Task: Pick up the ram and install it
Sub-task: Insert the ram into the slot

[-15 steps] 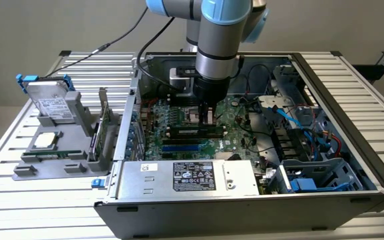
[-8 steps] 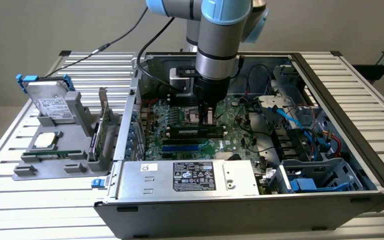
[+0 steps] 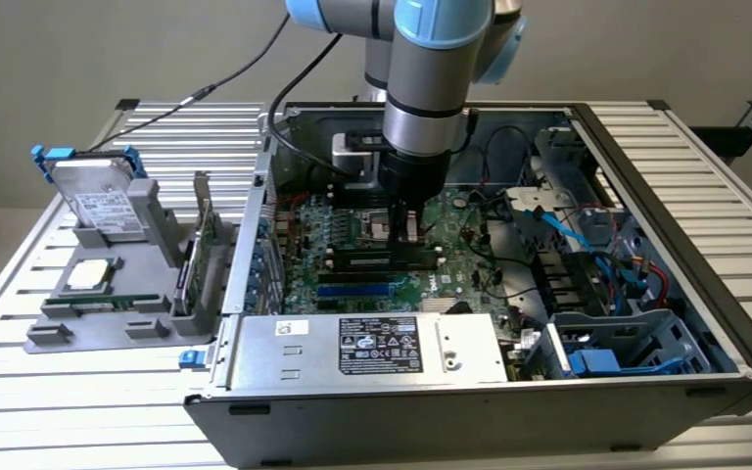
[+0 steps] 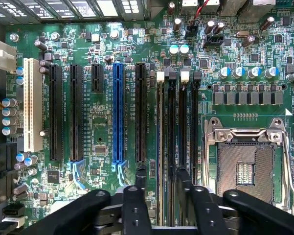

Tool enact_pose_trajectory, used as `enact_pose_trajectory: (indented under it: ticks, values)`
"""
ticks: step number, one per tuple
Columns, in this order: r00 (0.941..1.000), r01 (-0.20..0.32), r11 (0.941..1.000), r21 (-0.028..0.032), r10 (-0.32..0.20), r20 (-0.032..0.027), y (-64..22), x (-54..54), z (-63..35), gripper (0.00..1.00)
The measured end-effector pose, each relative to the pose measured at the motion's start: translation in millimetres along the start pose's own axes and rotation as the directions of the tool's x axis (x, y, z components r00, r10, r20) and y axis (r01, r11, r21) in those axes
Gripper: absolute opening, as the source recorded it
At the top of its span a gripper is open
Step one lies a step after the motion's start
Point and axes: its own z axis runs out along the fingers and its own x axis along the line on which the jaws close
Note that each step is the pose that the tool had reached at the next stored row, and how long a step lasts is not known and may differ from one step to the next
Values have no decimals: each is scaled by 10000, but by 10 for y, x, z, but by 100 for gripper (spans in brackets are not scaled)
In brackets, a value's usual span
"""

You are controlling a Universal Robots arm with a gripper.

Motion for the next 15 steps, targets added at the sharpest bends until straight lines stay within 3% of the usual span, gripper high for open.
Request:
enact_pose_trajectory:
  ticks: [5, 12, 15]
  values:
    - [10000, 0, 10000, -1, 0, 1, 4, 3, -58, 58]
    - [10000, 1, 10000, -17, -1, 0, 16, 15, -229, 58]
    - [10000, 1, 10000, -16, -1, 3, 16, 15, -242, 55]
